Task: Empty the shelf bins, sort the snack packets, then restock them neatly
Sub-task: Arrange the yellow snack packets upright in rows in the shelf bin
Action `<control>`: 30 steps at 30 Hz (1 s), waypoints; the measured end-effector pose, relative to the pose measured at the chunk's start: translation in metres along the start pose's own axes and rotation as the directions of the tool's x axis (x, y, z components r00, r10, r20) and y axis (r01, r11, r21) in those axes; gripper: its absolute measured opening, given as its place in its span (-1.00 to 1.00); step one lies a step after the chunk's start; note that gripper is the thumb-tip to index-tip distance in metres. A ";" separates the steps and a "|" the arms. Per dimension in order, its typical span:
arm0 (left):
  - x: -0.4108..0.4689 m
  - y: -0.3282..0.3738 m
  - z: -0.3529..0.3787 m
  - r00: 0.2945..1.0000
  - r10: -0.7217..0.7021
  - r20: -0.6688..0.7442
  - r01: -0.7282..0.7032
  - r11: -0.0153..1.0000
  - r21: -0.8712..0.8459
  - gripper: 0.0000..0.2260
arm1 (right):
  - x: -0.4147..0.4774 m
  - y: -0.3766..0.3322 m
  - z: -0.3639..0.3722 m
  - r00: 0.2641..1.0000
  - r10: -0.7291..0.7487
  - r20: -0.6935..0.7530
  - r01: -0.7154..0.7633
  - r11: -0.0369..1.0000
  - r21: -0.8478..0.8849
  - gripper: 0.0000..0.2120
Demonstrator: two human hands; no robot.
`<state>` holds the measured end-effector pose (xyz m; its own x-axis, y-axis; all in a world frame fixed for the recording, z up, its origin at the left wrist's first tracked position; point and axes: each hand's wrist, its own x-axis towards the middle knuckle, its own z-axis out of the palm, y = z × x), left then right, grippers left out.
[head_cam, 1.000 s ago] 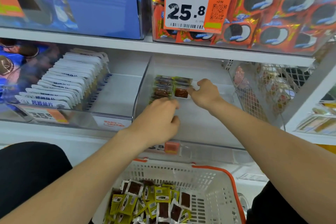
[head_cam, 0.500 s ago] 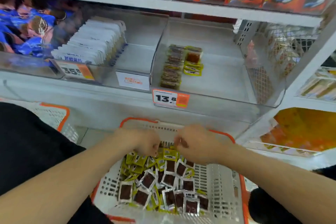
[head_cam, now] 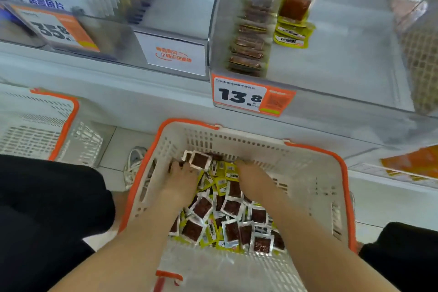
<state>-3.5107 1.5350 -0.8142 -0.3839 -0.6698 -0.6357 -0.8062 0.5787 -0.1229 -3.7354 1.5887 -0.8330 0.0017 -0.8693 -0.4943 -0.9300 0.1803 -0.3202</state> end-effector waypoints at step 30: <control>0.062 0.027 0.019 0.941 -0.290 -0.172 0.121 0.766 -0.631 -0.53 | -0.044 0.045 0.083 0.837 0.543 0.065 -0.445 0.606 0.659 -0.19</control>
<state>-3.5475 1.5184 -0.8713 -0.2045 -0.8785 -0.4318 -0.9484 0.0686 0.3097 -3.7464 1.6734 -0.8931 -0.4800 -0.5995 -0.6405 -0.3224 0.7995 -0.5068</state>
